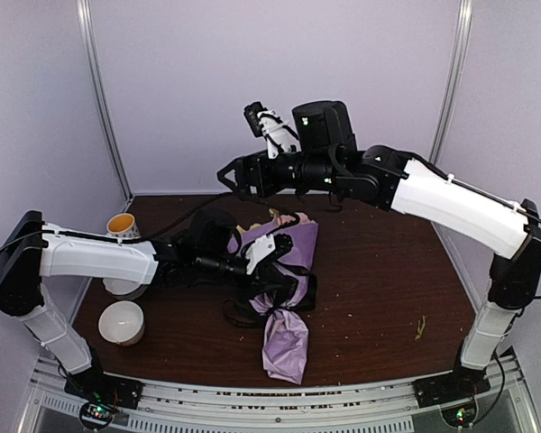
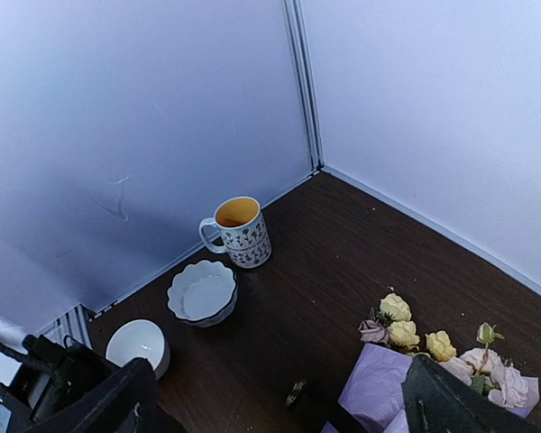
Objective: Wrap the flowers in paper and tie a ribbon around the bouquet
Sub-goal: Cross the half-tied ribbon over the folded bouquet.
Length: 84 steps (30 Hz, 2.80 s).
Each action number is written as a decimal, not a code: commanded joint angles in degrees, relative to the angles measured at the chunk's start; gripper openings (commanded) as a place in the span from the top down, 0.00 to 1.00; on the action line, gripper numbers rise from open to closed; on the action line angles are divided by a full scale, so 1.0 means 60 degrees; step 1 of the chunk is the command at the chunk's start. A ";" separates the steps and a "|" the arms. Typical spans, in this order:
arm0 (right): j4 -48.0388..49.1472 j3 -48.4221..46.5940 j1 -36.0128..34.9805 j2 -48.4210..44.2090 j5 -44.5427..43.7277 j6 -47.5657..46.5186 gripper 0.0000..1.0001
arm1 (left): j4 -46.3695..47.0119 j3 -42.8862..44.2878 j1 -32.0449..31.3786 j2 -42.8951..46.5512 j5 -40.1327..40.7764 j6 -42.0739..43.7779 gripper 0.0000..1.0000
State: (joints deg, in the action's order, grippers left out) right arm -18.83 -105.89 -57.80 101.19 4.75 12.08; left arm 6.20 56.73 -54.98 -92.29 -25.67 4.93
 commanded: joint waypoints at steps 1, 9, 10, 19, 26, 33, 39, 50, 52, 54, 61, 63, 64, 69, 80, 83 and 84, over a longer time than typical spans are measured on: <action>-0.0833 -0.0604 0.0190 -0.0048 -0.0587 -0.0009 0.00 | 0.0530 0.0015 -0.0036 0.0147 -0.0136 0.0164 1.00; 0.0688 0.2126 0.1387 -0.1886 0.1005 -0.0154 0.00 | 0.1226 -0.0214 0.0000 0.0138 -0.0261 -0.0380 1.00; 0.1367 0.2951 0.1612 -0.2385 0.1924 -0.0272 0.00 | 0.1379 -0.0269 0.0018 0.0137 -0.0343 -0.0466 1.00; 0.4647 0.9244 0.2137 -0.4989 0.5106 -0.2409 0.13 | 0.1815 -0.0402 0.0130 0.0052 -0.0525 -0.0638 1.00; 0.5267 1.0228 0.1807 -0.4486 0.5308 -0.1400 0.50 | 0.1551 -0.0330 0.0177 0.0026 -0.0339 -0.0558 1.00; 0.6184 1.0861 0.1496 -0.4322 0.4762 -0.0911 0.48 | 0.1564 -0.0294 0.0184 -0.0070 -0.0420 -0.0589 1.00; 0.6222 1.0620 0.1504 -0.4007 0.4769 -0.0737 0.62 | 0.1316 -0.0134 0.0184 -0.0116 -0.0438 -0.0473 1.00; 0.5893 1.0471 0.1502 -0.3881 0.4657 -0.0626 1.00 | 0.1225 -0.0107 0.0199 -0.0131 -0.0581 -0.0442 1.00; 0.5858 1.0490 0.1502 -0.3923 0.4569 -0.0613 1.00 | 0.1193 -0.0134 0.0199 -0.0099 -0.0576 -0.0426 1.00; 0.5808 1.0494 0.1500 -0.3948 0.4444 -0.0639 1.00 | 0.1104 -0.0138 0.0199 -0.0055 -0.0473 -0.0430 1.00; 0.5337 1.0378 0.1518 -0.3837 0.4090 -0.0715 1.00 | 0.0995 -0.0938 0.0706 0.0657 0.0551 -0.1187 0.54; 0.5261 1.0370 0.1514 -0.3801 0.4081 -0.0724 1.00 | 0.0653 -0.1146 0.1054 0.0759 0.1503 -0.1505 0.53; 0.5242 1.0370 0.1518 -0.3787 0.4072 -0.0724 1.00 | 0.0419 -0.1193 0.1238 0.0727 0.1886 -0.1615 0.53; 0.5160 1.0337 0.1517 -0.3769 0.4043 -0.0752 1.00 | -0.0050 -0.1635 0.1795 0.0669 0.2908 -0.1800 0.45; 0.5028 1.0220 0.1533 -0.3628 0.4160 -0.0682 1.00 | -0.0184 -0.0727 0.1912 -0.0250 0.4383 -0.1401 0.48; 0.4989 1.0275 0.1533 -0.3667 0.4115 -0.0715 1.00 | -0.0071 -0.0605 0.1911 -0.0367 0.4624 -0.1209 0.48; 0.4974 1.0251 0.1533 -0.3653 0.4115 -0.0719 1.00 | -0.0132 -0.0501 0.1912 -0.0495 0.4637 -0.1101 0.49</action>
State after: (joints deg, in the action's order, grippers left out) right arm 11.31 -43.24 -48.77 79.31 29.91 7.90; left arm 2.94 50.76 -43.55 -93.89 -0.93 -4.08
